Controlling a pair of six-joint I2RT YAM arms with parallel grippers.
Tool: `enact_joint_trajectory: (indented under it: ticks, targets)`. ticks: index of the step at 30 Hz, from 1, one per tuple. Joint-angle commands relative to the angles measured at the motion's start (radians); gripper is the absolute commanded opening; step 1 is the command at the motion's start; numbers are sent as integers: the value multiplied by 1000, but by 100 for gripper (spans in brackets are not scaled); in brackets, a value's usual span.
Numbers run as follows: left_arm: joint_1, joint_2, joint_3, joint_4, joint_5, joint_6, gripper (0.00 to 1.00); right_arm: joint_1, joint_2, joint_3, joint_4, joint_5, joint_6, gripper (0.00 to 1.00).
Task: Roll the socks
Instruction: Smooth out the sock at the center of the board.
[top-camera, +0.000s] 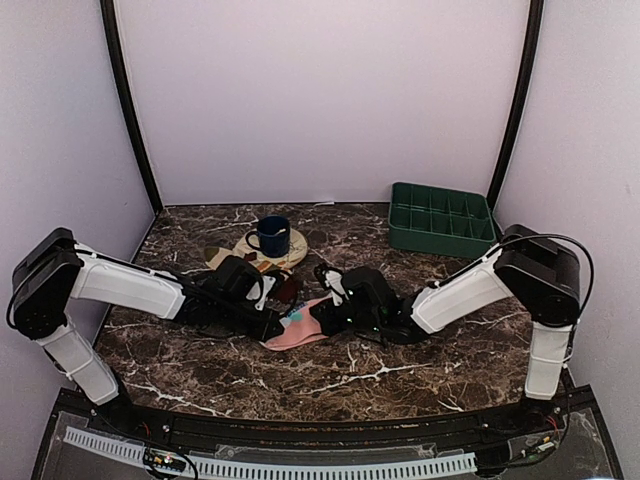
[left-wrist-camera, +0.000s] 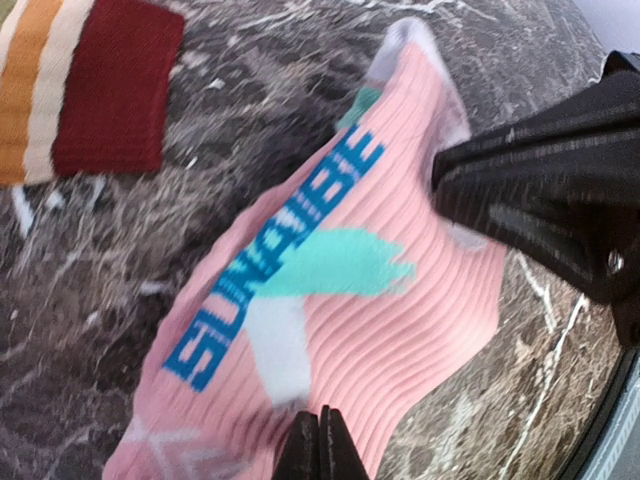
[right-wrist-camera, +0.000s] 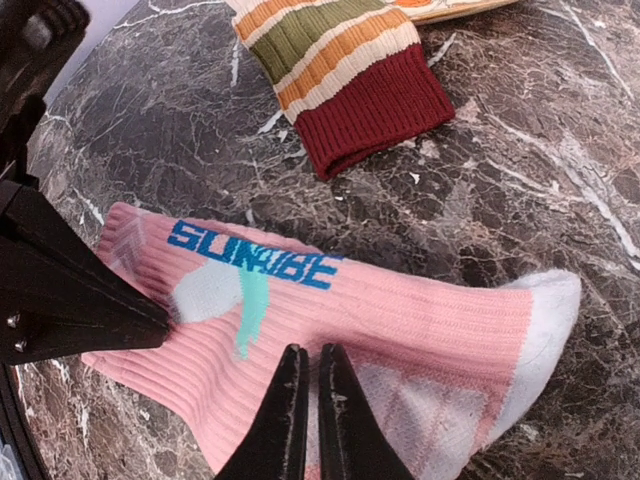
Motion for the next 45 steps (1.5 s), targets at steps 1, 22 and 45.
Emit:
enact_joint_trajectory:
  ticks: [1,22,45]
  targets:
    - [-6,-76,-60,12,-50,-32,0,-20,49,19,126,-33,41,5]
    - [-6,-120,-163,-32,-139,-89,0,-71,175,-23,167,12,152,3]
    - [-6,-119,-157,-53,-179,-59,0,-81,-20,-96,-23,170,118,15]
